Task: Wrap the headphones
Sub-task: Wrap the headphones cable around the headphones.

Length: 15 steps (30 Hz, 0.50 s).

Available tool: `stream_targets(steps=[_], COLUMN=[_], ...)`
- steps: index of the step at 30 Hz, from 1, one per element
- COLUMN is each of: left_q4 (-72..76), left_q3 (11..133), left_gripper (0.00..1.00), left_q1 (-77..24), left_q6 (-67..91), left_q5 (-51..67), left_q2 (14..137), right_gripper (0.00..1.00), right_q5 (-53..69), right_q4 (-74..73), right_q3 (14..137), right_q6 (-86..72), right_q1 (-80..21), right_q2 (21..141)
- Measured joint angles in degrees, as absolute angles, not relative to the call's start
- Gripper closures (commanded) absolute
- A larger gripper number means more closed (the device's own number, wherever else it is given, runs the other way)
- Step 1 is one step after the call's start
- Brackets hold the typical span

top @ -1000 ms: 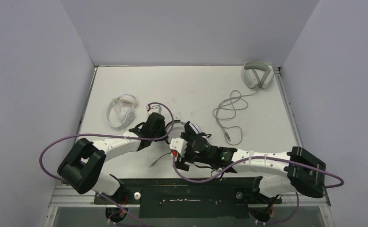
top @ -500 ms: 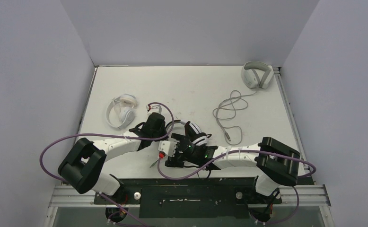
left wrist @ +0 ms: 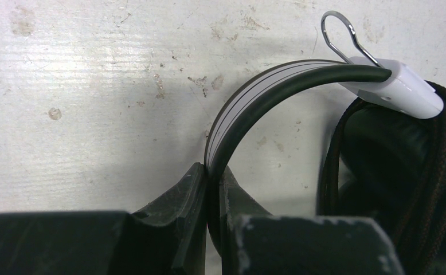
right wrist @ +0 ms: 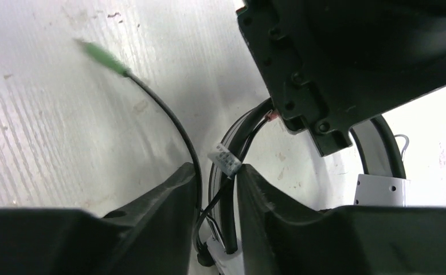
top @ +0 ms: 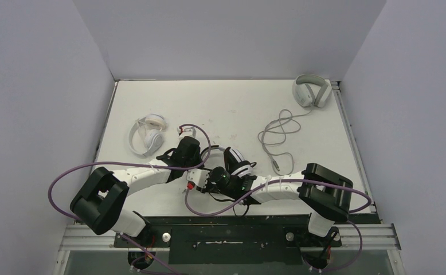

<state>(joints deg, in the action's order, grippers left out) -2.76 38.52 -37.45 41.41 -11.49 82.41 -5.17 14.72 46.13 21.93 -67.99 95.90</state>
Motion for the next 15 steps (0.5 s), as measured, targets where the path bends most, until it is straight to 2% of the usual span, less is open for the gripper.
stream_targets(steps=[5,15], left_q4=[-2.87,-2.81], left_q3=[38.50,38.50], left_gripper=[1.00,1.00], left_q1=[-37.45,-37.41], left_q6=[41.34,41.45], left_q5=[-11.49,-11.29], left_q2=[82.52,82.59], right_gripper=[0.99,1.00], right_q5=[-5.45,-3.97], right_q4=[15.46,16.27], right_q3=[46.52,45.45], right_q6=[21.17,17.61], right_q1=[-67.85,-65.91], right_q2=[96.14,94.87])
